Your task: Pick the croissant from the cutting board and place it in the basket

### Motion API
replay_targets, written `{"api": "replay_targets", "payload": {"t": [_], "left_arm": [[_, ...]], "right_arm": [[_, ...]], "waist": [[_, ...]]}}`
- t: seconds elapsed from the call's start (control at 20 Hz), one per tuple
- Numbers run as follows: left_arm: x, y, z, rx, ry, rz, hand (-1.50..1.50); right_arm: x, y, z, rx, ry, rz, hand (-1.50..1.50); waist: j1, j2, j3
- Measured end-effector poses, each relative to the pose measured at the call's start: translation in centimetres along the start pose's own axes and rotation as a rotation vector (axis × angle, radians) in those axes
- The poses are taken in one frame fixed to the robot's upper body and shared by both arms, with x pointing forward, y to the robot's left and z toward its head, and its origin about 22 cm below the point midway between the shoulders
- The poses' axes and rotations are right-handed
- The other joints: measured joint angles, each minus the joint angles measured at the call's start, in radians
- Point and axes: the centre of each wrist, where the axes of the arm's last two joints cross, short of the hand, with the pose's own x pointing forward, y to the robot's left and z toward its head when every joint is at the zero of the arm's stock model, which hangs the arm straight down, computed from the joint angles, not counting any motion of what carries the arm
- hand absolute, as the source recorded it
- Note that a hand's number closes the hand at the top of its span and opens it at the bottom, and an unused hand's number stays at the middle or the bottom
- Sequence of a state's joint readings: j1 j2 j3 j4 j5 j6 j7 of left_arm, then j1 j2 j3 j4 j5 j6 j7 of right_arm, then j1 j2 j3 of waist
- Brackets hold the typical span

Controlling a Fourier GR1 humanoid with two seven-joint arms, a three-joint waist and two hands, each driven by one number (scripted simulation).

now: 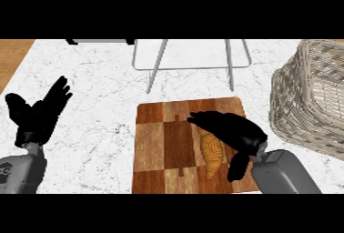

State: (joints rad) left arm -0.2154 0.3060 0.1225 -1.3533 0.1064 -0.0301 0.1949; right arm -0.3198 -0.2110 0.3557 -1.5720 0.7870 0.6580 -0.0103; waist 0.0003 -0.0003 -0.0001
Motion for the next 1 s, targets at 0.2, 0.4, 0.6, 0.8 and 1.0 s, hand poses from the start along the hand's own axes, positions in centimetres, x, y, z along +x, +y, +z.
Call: {"api": "replay_targets", "payload": {"t": [0.2,0.4,0.6,0.8,1.0], "left_arm": [[0.3,0.5,0.7,0.004,-0.002,-0.01,0.0],[0.5,0.0,0.3,-0.001,-0.002,-0.005,0.0],[0.3,0.0,0.5,0.001,-0.001,-0.007,0.0],[0.0,-0.2,1.0,0.002,0.002,-0.004,0.0],[0.4,-0.5,0.0,0.002,0.003,0.001,0.0]], "right_arm": [[0.0,1.1,-0.4,-0.011,0.028,0.031,-1.5],[-0.6,1.9,-1.3,-0.009,0.053,0.065,-1.5],[-0.5,2.8,-1.7,0.002,0.057,0.096,1.5],[-0.4,3.2,-2.2,0.03,0.045,0.183,1.5],[-0.3,3.7,-2.9,0.022,0.031,0.217,1.5]], "waist": [[0.002,0.0,0.0],[0.002,0.0,0.0],[0.001,0.0,0.0],[0.003,-0.003,-0.001],[0.002,-0.007,-0.004]]}}
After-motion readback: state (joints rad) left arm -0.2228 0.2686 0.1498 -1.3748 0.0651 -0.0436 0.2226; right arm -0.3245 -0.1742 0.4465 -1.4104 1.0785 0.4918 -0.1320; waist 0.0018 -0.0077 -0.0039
